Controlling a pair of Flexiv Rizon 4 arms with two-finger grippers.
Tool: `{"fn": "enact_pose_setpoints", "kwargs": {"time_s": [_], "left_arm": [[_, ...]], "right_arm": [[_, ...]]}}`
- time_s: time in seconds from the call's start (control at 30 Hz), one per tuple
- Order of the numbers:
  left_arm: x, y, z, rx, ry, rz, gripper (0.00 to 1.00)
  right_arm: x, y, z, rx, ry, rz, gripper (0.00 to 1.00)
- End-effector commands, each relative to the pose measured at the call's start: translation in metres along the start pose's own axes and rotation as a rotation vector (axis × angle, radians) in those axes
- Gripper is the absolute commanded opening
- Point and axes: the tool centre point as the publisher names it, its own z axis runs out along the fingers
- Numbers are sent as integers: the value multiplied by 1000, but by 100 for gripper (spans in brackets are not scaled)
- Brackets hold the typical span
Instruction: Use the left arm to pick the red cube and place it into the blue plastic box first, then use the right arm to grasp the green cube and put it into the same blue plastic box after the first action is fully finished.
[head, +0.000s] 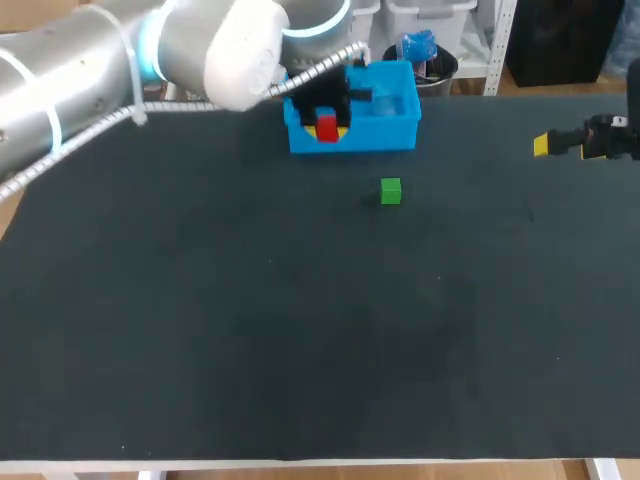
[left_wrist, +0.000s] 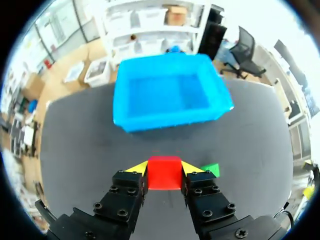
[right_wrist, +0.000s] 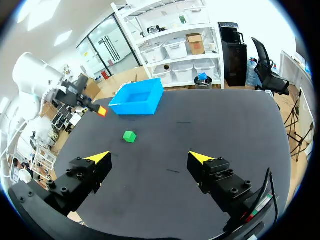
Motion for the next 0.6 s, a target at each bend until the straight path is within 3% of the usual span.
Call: {"fn": "enact_pose_setpoints", "kwargs": {"time_s": [0.03,0.1,0.2,0.47,0.6], "left_arm": [[5,16,-20,74,-78,58,0],[3,20,-23,144,-133,81,0],[2,26,-25,178,-193,126,0],[0,27,-32,247,-292,238,0],[-4,26,-37,241,-331,276,0]], "right_arm": [[0,0,0,1,1,0,100],[0,0,0,1,1,0,100],[0,0,0,1,1,0,100],[0,0,0,1,1,0,100],[0,0,0,1,1,0,100]]}}
